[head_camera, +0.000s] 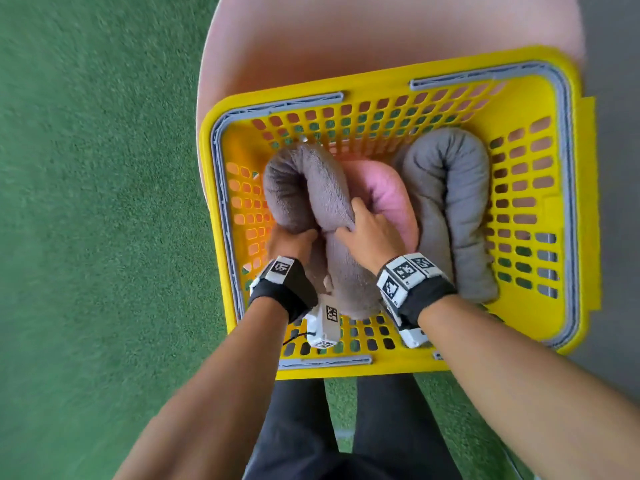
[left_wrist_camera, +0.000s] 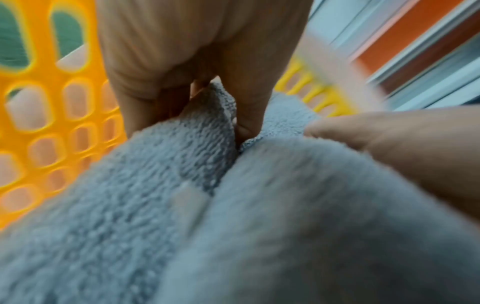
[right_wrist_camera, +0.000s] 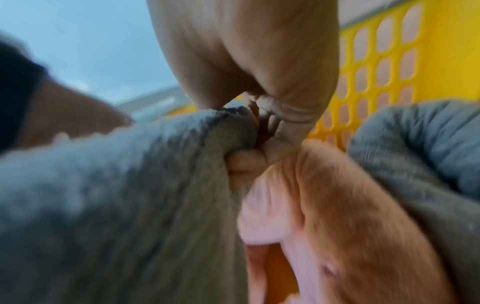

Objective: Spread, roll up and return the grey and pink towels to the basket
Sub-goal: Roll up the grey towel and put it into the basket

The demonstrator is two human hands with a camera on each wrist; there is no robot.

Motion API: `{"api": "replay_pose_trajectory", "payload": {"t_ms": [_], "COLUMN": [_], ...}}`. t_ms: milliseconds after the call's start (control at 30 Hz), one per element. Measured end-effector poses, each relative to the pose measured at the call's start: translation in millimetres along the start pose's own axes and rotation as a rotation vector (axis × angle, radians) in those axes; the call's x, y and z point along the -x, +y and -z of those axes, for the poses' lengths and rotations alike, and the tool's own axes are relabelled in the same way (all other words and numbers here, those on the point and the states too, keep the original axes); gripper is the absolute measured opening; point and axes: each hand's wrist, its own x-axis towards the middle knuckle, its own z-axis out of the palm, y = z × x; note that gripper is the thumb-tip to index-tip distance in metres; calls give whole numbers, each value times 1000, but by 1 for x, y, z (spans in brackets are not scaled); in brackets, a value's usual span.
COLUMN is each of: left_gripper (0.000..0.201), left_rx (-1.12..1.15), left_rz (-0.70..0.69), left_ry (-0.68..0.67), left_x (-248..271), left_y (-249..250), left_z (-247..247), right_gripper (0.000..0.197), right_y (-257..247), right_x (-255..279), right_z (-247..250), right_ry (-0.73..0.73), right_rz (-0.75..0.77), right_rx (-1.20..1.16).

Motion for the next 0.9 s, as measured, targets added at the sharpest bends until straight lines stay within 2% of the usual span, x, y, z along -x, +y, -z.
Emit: {"api": "replay_pose_trajectory", "payload": {"t_ms": [133, 233, 333, 400, 433, 500, 567, 600, 667, 733, 800, 867, 900], "left_gripper": [56, 50, 49, 62, 64, 52, 50, 57, 77, 92, 99, 105, 108], "left_rx": [96, 98, -103, -312, -421, -541, -597, -643, -746, -892, -1043, -1133, -1159], "left_rz": [-175, -315, -482, -630, -688, -734, -694, -661, -603, -593, -649, -712, -734], "left_ry": [-35, -130, -374, -586, -633, -581, -445, -367, -236, -228, -253, -239, -220], "left_x": [71, 121, 147, 150, 142, 113, 70, 48, 7, -25, -48, -65, -70], "left_y": [23, 45, 71, 81, 81, 82, 81, 82, 81, 82, 81, 77, 73], "left_z": [7, -4, -32, -50, -55, -54, -46, -40, -32, -27, -30, -41, -47], "right_gripper": [36, 23, 29, 45, 53, 52, 34, 30, 38, 39, 40, 22, 25], "right_y": [-3, 28, 74, 96, 102, 99, 82, 70, 49, 44, 51, 51, 47], "right_x": [51, 91, 113, 121, 124, 121, 107, 96, 68, 31, -2, -23, -30], "right_z": [62, 112, 142, 150, 150, 137, 111, 96, 63, 32, 9, -1, -1], "right_ry": [147, 244, 344, 431, 472, 508, 417, 286, -50, -268, -342, -384, -412], "right_rz": [0, -27, -189, -284, -283, -214, -108, -98, -187, -353, -449, -493, -518], "right_rx": [-95, -38, 38, 167, 205, 172, 68, 11, -75, -155, -208, -331, -382]}}
